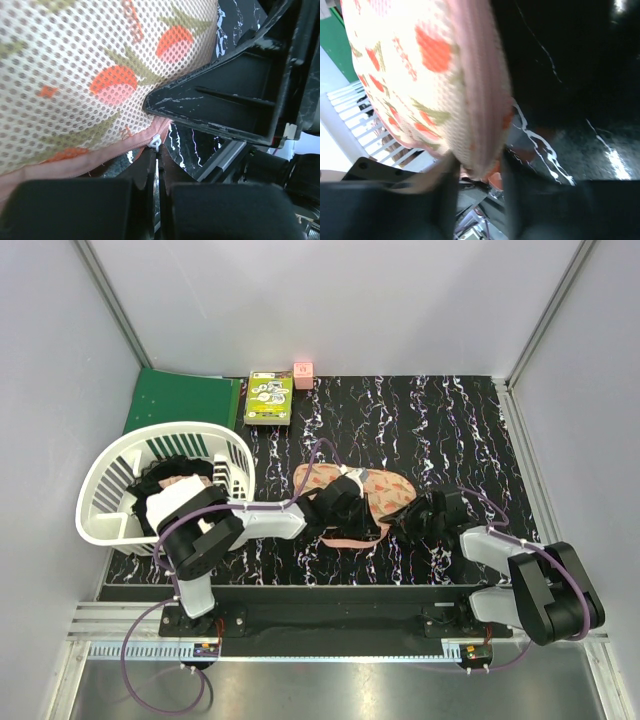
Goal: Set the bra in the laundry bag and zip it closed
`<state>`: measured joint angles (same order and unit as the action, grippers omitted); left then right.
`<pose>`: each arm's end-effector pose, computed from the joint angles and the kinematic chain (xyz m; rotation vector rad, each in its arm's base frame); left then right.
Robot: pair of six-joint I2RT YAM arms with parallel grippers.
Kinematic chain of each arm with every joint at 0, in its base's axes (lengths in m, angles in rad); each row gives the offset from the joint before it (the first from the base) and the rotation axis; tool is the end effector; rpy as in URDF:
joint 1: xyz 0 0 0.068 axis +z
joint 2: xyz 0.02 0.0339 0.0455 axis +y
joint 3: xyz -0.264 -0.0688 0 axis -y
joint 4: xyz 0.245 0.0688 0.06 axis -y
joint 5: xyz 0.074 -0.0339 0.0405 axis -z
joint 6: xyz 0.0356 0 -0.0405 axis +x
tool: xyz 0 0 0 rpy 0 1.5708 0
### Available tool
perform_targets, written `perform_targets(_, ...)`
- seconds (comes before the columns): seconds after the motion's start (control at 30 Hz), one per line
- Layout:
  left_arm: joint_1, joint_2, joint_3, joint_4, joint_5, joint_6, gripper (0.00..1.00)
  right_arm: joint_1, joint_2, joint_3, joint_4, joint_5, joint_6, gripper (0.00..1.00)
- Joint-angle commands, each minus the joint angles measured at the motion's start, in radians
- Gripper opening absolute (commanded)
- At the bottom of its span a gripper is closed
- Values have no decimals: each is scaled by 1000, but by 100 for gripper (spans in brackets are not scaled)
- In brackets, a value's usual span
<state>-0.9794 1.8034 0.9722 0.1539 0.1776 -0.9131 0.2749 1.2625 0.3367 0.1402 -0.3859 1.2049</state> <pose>0.2040 -0.3150 0.1615 0.1916 2.5241 -1.1145 0.1992 0.0701 0.1297 0.9755 2.4124 1.0984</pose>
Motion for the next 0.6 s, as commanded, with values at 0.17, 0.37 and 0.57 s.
perform_targets(0.17, 113, -212, -225, -49, -75, 92, 0, -83, 23, 51, 1, 50, -83, 2)
perform_targets(0.37, 168, -360, -265, -227, -174, 247, 0, -167, 109, 154, -57, -16, -238, 0)
perform_targets(0.57, 185, -349, -228, -251, -146, 280, 0, -183, 233, 387, -284, 2, -476, 23)
